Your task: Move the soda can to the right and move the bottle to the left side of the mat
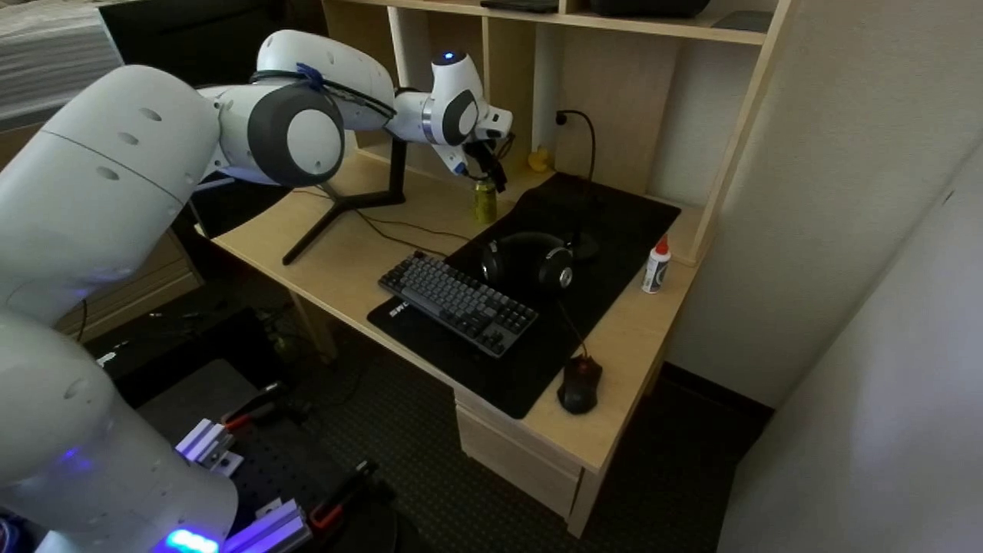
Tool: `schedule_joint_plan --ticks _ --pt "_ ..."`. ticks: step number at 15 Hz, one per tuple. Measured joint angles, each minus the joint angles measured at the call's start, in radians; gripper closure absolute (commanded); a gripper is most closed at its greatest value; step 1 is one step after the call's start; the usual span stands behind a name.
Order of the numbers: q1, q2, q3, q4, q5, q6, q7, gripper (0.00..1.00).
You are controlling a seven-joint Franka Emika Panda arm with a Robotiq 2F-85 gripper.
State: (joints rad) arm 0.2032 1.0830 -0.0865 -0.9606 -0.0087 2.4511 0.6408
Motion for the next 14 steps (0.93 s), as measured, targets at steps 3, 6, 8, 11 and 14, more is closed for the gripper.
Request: schedule_joint_plan --ticks 3,6,8,11,14 --pt "0.001 0.0 0.0 0.001 0.0 0.0 0.0 0.0" --pt "0.001 0.003 0.01 0.001 0.01 -0.001 -0.002 0.0" --pt "0.002 0.006 0.021 0.001 0.014 -0.001 -0.003 0.0" --pt "0.005 0.012 0.028 0.001 0.015 -0.001 -0.003 0.0" --pt "0.01 0.026 0.019 0.004 0.015 -0.001 0.0 0.0"
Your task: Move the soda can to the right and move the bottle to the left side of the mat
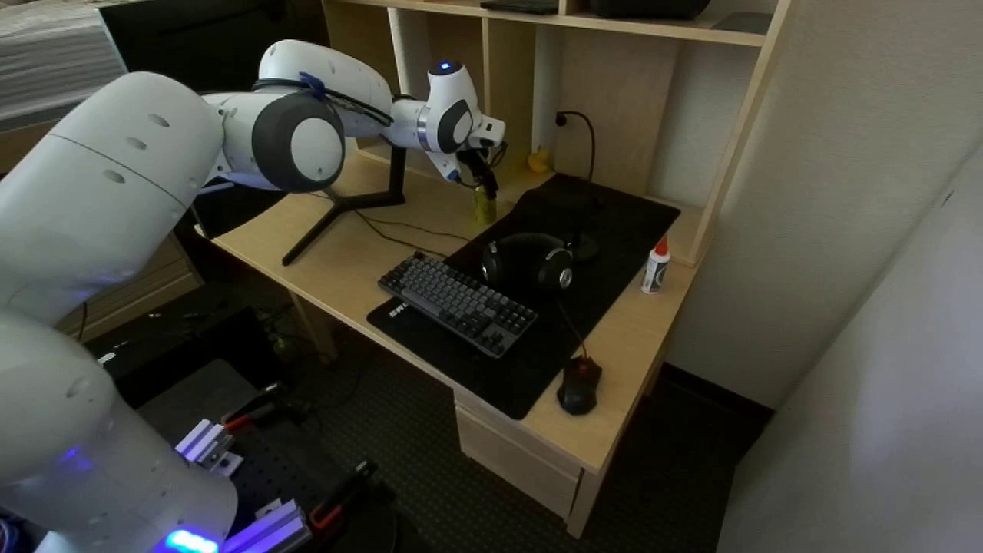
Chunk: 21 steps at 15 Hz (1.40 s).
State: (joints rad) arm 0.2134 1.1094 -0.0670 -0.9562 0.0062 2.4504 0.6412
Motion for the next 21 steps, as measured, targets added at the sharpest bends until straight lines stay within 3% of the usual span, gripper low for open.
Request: schedule_joint_plan --ticks 10,11,12,16,21 --pt "0.002 0.03 -0.001 0.001 0.0 0.013 0.0 0.0" --pt "0.003 0.033 -0.001 0.001 0.0 0.021 0.0 0.25" --pt "0.003 0.036 -0.001 0.001 0.0 0.03 0.0 0.27" --pt "0.011 0.048 -0.014 0.006 -0.007 0.083 0.0 0.55" --pt "0.036 0.057 -0.044 0.006 -0.028 0.125 -0.001 0.57"
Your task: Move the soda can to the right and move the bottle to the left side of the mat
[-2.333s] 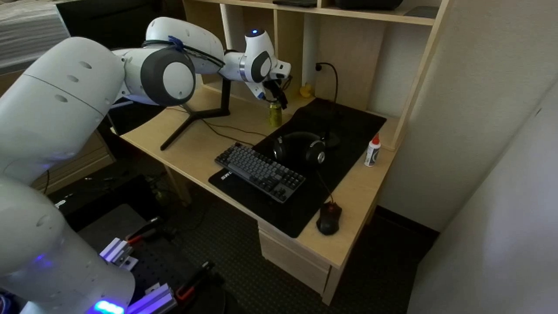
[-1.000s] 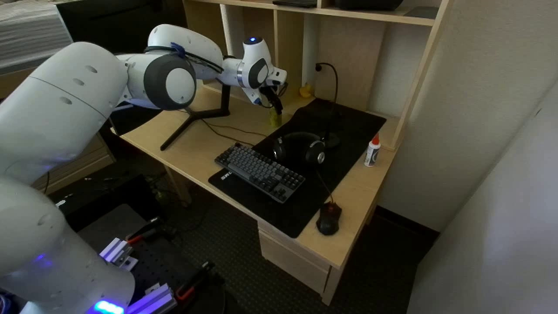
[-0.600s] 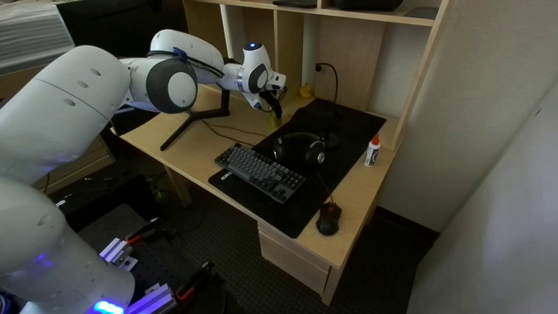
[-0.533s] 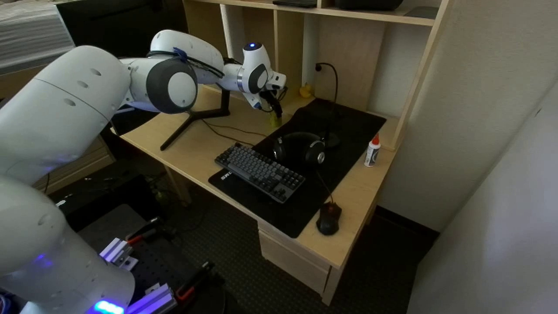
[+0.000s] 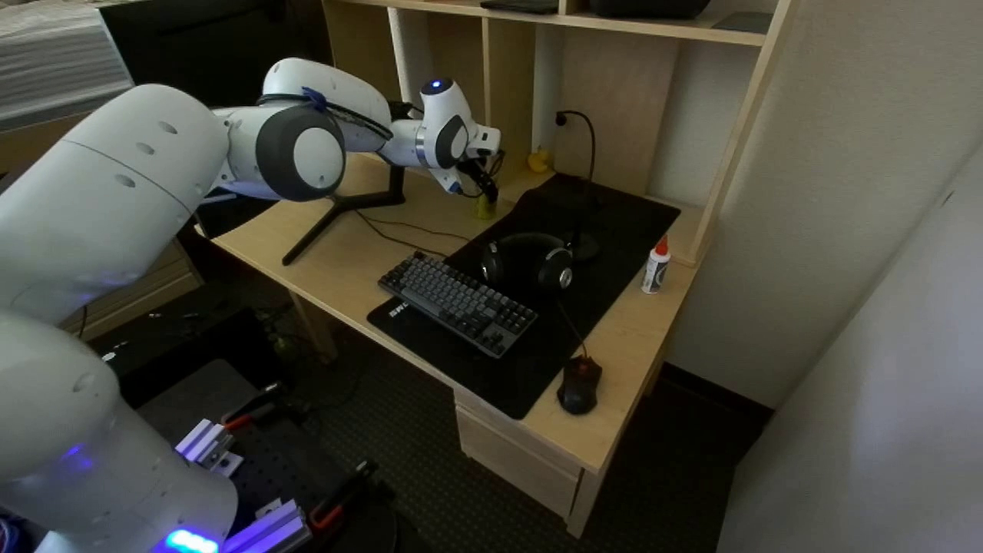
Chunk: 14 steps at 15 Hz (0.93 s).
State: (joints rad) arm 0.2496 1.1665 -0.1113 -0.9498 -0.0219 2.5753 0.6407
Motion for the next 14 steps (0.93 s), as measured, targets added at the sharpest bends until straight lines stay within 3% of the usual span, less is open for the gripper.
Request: schedule_joint_plan --ticks 6,14 --pt "0.029 -0.084 -0.052 -0.02 -0.067 -0.026 -0.025 0.57" --pt "0.03 -0.463 -0.089 -0.306 -0.169 -0.28 -0.12 0.57"
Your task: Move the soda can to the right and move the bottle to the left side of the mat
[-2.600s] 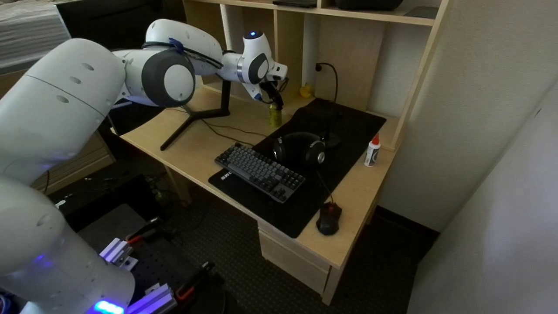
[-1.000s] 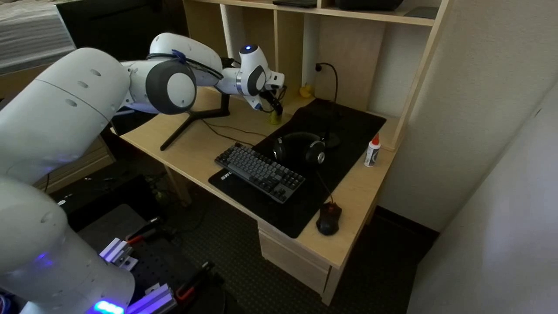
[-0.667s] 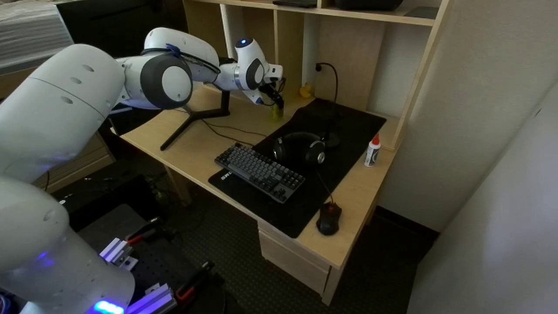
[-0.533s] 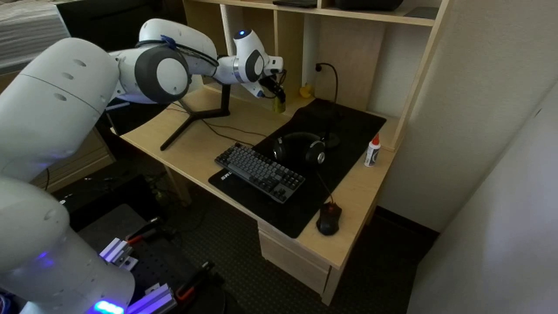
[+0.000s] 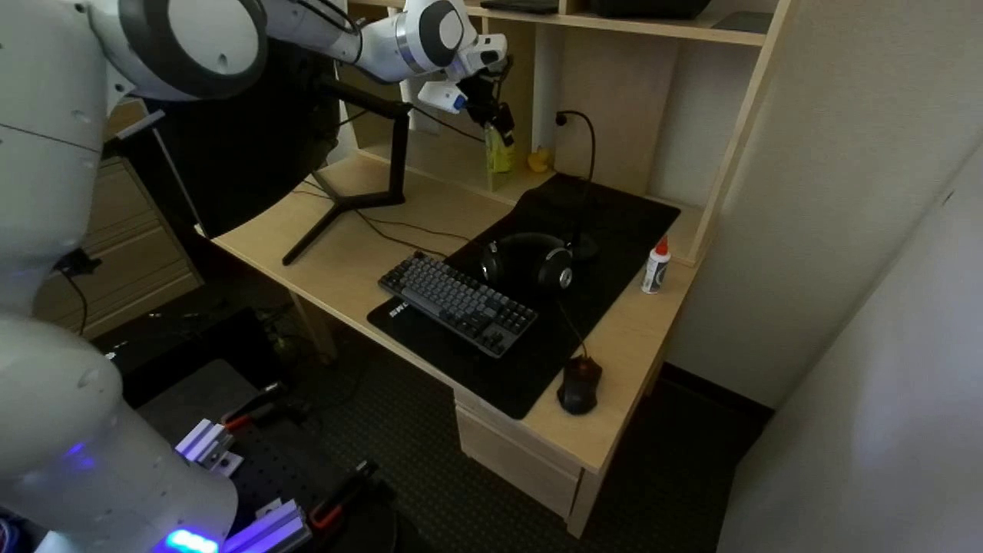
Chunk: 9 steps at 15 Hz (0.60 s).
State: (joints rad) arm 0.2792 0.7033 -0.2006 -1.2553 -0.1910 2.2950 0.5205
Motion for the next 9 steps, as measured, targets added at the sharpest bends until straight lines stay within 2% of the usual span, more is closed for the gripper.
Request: schedule_joint_plan --ticks 4,9 --pt "-0.022 -0.168 -0.012 -0.185 -0.04 -0.029 0.009 0.57" --pt "-0.102 -0.347 -0.029 -0.431 -0.061 -0.013 0.062 0.57"
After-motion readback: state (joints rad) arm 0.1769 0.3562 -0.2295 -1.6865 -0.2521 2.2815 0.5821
